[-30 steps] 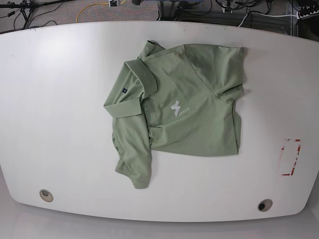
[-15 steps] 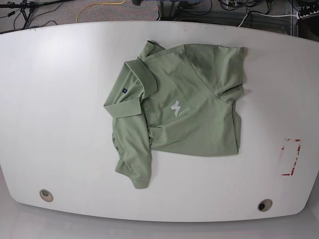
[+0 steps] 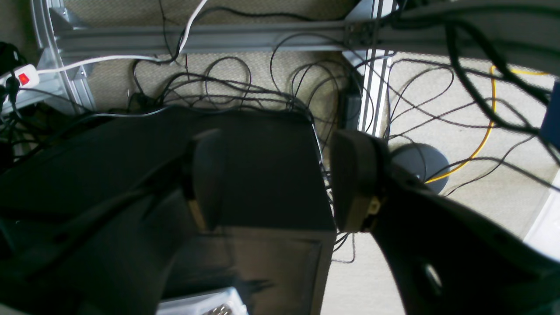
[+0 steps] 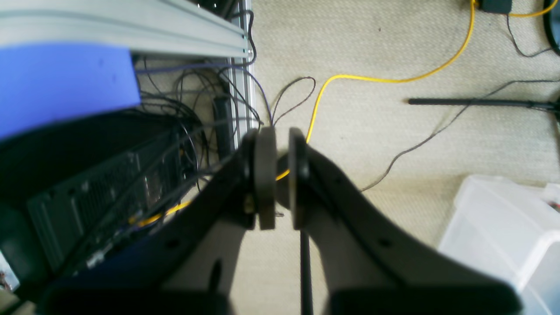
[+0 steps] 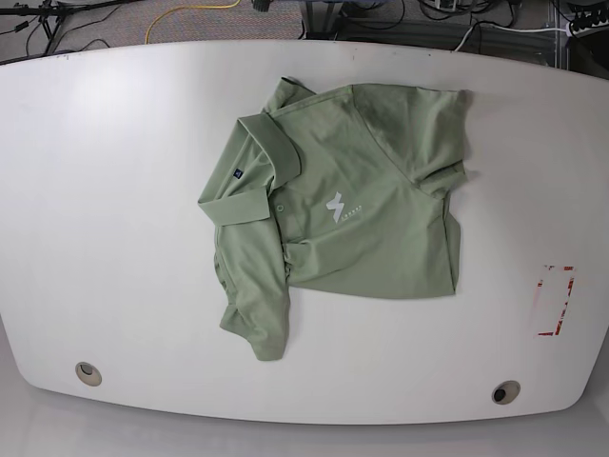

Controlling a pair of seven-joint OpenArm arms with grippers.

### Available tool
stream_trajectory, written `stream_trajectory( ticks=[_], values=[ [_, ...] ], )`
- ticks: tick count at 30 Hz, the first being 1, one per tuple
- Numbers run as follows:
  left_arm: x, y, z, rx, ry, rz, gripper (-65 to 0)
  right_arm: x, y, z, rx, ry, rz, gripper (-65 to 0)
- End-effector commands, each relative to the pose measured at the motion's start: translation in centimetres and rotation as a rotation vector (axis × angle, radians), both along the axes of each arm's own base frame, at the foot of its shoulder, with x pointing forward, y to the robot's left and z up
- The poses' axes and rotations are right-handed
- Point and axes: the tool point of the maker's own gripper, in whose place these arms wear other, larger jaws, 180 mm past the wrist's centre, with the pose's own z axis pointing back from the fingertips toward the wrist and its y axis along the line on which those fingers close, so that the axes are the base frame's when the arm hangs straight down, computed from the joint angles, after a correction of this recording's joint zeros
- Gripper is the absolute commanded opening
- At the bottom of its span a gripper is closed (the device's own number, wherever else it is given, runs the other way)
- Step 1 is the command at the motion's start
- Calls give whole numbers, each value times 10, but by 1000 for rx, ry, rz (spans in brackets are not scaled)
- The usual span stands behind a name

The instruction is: Fold the T-shirt properly

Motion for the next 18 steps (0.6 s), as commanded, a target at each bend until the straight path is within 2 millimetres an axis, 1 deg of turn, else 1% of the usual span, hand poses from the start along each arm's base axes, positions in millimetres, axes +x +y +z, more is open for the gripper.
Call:
stream_trajectory(
  ticks=[1,6,10,18],
  values=[
    [-7,8,9,16,-12,-6,-305,-5,-3,11,-4,-29,-4,-605],
    [-6,7,17,19,-37,-13,-305,-3,-3,20,-4,-52,-1,-605],
    [-2,3,27,19,-63,-21,-308,2,-1,29,-3,-76,10,-604],
    [5,4,43,27,-106,-33,-308,10,0,44,-4,-114,13,-604]
  ],
)
